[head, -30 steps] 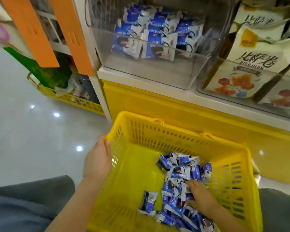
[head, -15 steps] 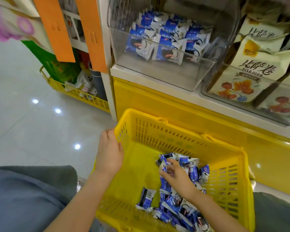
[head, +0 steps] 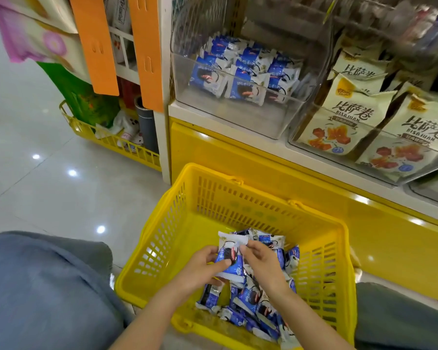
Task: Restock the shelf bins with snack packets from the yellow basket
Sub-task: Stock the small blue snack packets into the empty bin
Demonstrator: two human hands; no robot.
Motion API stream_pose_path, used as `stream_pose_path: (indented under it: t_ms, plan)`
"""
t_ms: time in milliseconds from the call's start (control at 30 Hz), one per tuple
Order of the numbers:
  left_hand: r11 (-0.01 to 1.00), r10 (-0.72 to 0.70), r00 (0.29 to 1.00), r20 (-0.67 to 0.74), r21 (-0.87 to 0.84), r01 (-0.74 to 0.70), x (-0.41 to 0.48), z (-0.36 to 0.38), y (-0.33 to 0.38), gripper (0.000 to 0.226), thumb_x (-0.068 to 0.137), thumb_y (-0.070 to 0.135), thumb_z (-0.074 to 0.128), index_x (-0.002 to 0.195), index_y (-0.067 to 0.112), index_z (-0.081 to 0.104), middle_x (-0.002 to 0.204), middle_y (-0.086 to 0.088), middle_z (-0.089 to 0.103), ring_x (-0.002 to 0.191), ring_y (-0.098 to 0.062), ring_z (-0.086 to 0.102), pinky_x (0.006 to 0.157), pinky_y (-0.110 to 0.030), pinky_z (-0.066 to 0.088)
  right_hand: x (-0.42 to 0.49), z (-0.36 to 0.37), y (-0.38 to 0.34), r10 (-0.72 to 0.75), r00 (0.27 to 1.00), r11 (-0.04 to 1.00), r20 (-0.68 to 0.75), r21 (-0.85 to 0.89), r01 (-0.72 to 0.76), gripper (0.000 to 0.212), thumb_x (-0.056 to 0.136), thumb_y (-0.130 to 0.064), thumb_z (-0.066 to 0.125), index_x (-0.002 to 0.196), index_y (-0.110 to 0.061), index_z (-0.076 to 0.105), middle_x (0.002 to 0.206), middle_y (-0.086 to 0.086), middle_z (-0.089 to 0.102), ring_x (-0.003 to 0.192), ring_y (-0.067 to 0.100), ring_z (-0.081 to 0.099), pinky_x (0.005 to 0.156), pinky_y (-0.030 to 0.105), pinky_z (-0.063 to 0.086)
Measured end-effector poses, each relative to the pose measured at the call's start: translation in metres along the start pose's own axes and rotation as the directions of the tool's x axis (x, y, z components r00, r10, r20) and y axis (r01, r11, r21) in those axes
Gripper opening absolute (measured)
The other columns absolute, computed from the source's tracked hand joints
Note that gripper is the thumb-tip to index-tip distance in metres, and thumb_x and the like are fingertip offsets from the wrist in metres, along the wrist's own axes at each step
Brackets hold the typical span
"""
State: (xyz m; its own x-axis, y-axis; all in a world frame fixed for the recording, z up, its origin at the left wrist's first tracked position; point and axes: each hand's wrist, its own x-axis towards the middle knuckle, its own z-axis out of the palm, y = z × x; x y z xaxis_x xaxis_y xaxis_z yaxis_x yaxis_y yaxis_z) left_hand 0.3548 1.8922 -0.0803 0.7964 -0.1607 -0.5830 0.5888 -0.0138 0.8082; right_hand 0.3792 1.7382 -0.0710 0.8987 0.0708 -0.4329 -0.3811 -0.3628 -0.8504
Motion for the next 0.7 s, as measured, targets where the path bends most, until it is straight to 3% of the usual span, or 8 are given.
stream_pose_path:
  t_ms: [67, 167, 300, 400, 500, 600, 667, 700]
  plan:
    - [1.000, 0.011, 1.000, -0.023, 0.011, -0.011, 0.000, 0.001, 0.002, 0.029, 0.090, 0.018, 0.059, 0.117, 0.012, 0.049, 0.118, -0.007, 0.056, 0.095, -0.012, 0.061, 0.067, -0.024, 0.057, 0.001, -0.015, 0.013, -0.011, 0.999, 0.998, -0.032, -0.057, 0.009, 0.008, 0.093, -0.018, 0.057, 0.098, -0.024, 0.059, 0.096, -0.010, 0.064, 0.097, 0.008, 0.061, 0.074, 0.010, 0.046]
    - [1.000, 0.015, 0.998, -0.061, -0.006, -0.016, 0.005, 0.002, 0.002, 0.016, 0.090, 0.016, 0.059, 0.103, 0.020, 0.051, 0.113, -0.002, 0.055, 0.102, -0.017, 0.060, 0.079, -0.031, 0.056, 0.003, -0.038, 0.047, 0.083, 0.994, 0.976, -0.074, -0.195, -0.096, 0.018, 0.093, -0.014, 0.055, 0.111, -0.013, 0.058, 0.104, -0.001, 0.063, 0.106, 0.019, 0.059, 0.082, 0.015, 0.045]
    - [1.000, 0.021, 0.996, -0.084, 0.014, -0.020, 0.010, 0.004, 0.002, 0.025, 0.087, 0.013, 0.063, 0.093, 0.032, 0.047, 0.102, 0.015, 0.055, 0.093, 0.005, 0.053, 0.073, -0.015, 0.047, 0.006, -0.064, 0.103, 0.325, 0.946, 0.787, -0.015, -0.550, -0.279, 0.040, 0.091, -0.015, 0.059, 0.128, -0.002, 0.048, 0.124, 0.011, 0.056, 0.119, 0.026, 0.053, 0.098, 0.028, 0.042]
    - [0.999, -0.023, 0.998, -0.061, 0.048, 0.026, 0.013, 0.006, 0.000, 0.025, 0.087, 0.015, 0.063, 0.105, 0.026, 0.049, 0.112, 0.007, 0.057, 0.106, -0.006, 0.053, 0.089, -0.026, 0.045, 0.006, -0.070, 0.127, 0.360, 0.933, 0.708, 0.014, -0.655, -0.263, 0.044, 0.087, -0.016, 0.065, 0.128, -0.006, 0.050, 0.130, 0.009, 0.056, 0.121, 0.025, 0.053, 0.102, 0.033, 0.043]
    - [0.997, -0.039, 0.997, -0.066, 0.069, 0.043, 0.014, 0.008, -0.001, 0.031, 0.088, 0.013, 0.061, 0.115, 0.022, 0.049, 0.117, 0.003, 0.058, 0.112, -0.010, 0.053, 0.096, -0.033, 0.046, 0.012, -0.067, 0.132, 0.309, 0.951, 0.576, 0.014, -0.798, -0.176, 0.049, 0.088, -0.031, 0.064, 0.132, -0.016, 0.048, 0.132, 0.004, 0.056, 0.119, 0.021, 0.054, 0.101, 0.032, 0.044]
    - [0.996, -0.023, 0.998, -0.052, 0.085, 0.027, 0.014, 0.010, -0.002, 0.031, 0.089, 0.014, 0.060, 0.117, 0.024, 0.050, 0.115, 0.008, 0.059, 0.105, -0.002, 0.054, 0.084, -0.020, 0.046, 0.020, -0.062, 0.133, 0.356, 0.934, 0.518, 0.016, -0.836, -0.183, 0.041, 0.088, -0.042, 0.061, 0.123, -0.023, 0.051, 0.123, 0.002, 0.060, 0.114, 0.020, 0.055, 0.101, 0.033, 0.040]
    - [0.997, -0.029, 0.998, -0.050, 0.069, 0.032, 0.015, 0.011, -0.002, 0.030, 0.090, 0.017, 0.060, 0.117, 0.027, 0.051, 0.112, 0.013, 0.059, 0.101, 0.003, 0.053, 0.075, -0.015, 0.044, 0.024, -0.060, 0.132, 0.370, 0.929, 0.446, 0.018, -0.881, -0.160, 0.014, 0.089, -0.043, 0.057, 0.095, -0.030, 0.054, 0.109, 0.000, 0.064, 0.110, 0.020, 0.055, 0.101, 0.035, 0.033]
    - [0.998, -0.037, 0.998, -0.054, 0.050, 0.040, 0.015, 0.011, -0.002, 0.028, 0.090, 0.019, 0.060, 0.114, 0.029, 0.051, 0.111, 0.013, 0.059, 0.100, 0.003, 0.054, 0.076, -0.015, 0.044, 0.024, -0.059, 0.131, 0.365, 0.931, 0.423, 0.012, -0.893, -0.154, 0.017, 0.090, -0.041, 0.056, 0.078, -0.031, 0.048, 0.098, -0.001, 0.063, 0.108, 0.020, 0.056, 0.099, 0.036, 0.032]
